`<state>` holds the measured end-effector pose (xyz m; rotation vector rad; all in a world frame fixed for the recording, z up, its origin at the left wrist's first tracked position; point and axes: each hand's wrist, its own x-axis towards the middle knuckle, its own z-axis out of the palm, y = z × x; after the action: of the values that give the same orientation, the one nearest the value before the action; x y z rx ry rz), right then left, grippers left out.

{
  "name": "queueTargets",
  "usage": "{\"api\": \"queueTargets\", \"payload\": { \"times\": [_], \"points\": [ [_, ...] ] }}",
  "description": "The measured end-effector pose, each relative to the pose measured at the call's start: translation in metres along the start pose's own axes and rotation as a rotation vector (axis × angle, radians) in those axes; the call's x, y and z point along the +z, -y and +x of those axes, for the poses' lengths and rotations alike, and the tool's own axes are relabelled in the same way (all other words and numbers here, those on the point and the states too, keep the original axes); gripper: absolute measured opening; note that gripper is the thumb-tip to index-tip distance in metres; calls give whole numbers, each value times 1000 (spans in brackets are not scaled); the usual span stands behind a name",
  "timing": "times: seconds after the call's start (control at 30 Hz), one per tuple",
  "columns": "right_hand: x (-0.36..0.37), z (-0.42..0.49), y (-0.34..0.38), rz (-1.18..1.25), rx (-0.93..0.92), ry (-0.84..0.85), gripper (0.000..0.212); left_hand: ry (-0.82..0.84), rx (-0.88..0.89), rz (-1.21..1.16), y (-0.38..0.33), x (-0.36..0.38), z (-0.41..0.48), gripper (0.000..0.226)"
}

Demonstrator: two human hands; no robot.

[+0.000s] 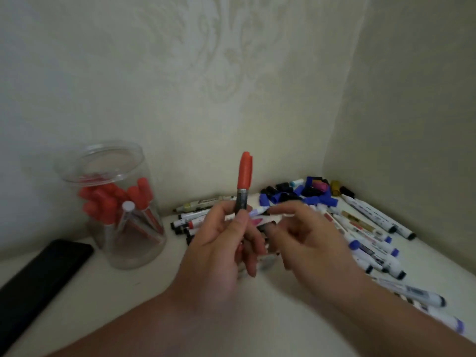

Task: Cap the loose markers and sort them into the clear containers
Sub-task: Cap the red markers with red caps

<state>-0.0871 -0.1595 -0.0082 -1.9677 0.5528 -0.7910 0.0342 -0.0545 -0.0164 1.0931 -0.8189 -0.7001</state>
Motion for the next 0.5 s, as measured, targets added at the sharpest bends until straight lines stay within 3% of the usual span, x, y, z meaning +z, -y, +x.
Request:
{"api": "queueTargets", "payload": {
  "times": [0.07, 0.13, 0.3, 0.5],
  "points": [
    [13, -7, -3, -407, -183, 298, 21, -102, 43, 135, -18, -7, 3, 16],
    [28, -7, -3, -613, -253, 469, 23, -159, 139, 308, -40, -17, 3, 22],
    [41, -4, -5, -665, -273, 430, 33, -394, 330, 560, -111, -50, -8, 23],
    [48, -8, 7, -662, -160, 377, 34, -528, 363, 658, -162, -100, 8, 11]
  ]
}}
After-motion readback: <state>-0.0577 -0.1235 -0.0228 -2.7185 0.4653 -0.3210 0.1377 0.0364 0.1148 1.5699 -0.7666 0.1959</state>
